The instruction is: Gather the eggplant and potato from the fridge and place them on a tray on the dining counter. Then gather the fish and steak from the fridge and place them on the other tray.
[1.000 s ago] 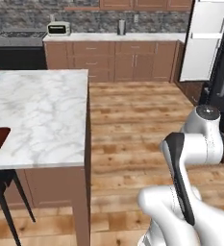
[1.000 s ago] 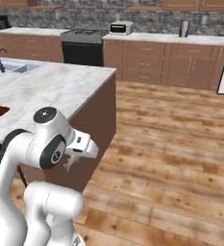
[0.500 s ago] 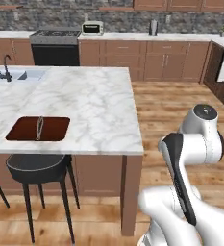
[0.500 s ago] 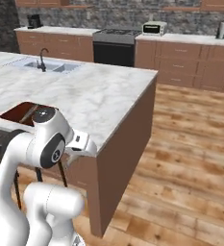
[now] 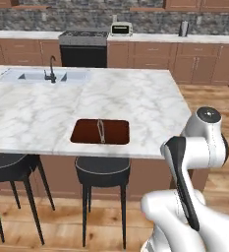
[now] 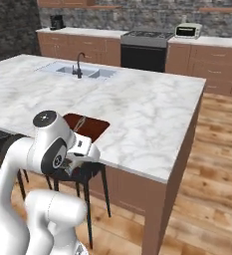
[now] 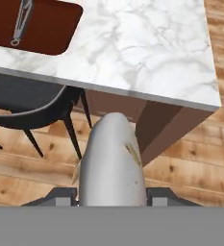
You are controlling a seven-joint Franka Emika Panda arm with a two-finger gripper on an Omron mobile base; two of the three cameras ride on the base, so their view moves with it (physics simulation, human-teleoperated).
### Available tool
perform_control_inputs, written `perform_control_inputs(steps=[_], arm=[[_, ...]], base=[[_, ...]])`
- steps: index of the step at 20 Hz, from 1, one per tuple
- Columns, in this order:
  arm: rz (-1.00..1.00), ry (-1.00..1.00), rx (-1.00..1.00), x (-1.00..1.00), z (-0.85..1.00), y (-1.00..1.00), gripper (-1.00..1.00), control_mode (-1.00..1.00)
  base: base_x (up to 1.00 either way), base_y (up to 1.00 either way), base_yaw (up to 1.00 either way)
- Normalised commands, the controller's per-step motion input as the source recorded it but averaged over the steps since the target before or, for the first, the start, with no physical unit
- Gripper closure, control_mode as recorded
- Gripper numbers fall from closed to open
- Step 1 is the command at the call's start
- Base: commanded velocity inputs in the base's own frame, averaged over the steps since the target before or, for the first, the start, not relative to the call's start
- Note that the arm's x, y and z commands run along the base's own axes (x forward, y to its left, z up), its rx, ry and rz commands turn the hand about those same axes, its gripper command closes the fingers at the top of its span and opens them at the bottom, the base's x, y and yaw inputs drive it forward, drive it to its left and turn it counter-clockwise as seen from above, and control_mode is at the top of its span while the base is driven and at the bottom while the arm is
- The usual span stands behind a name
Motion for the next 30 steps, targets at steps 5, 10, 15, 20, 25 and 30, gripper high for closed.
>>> perform_control_inputs(steps=[5,10,15,20,25,30], arm=[[0.00,0.00,0.00,0.00,0.00,0.00,1.00,1.00],[0.00,0.00,0.00,0.00,0.00,0.00,1.00,1.00],[0.00,0.00,0.00,0.00,0.00,0.00,1.00,1.00],[0.00,0.00,0.00,0.00,0.00,0.00,1.00,1.00],[0.00,0.00,0.00,0.00,0.00,0.00,1.00,1.00],[0.00,0.00,0.00,0.00,0.00,0.00,1.00,1.00]], base=[[-0.01,1.00,0.01],[0.06,1.00,0.00],[0.16,0.77,-0.11],[0.24,0.09,-0.33],[0.46,0.19,-0.38],[0.48,0.82,-0.33]])
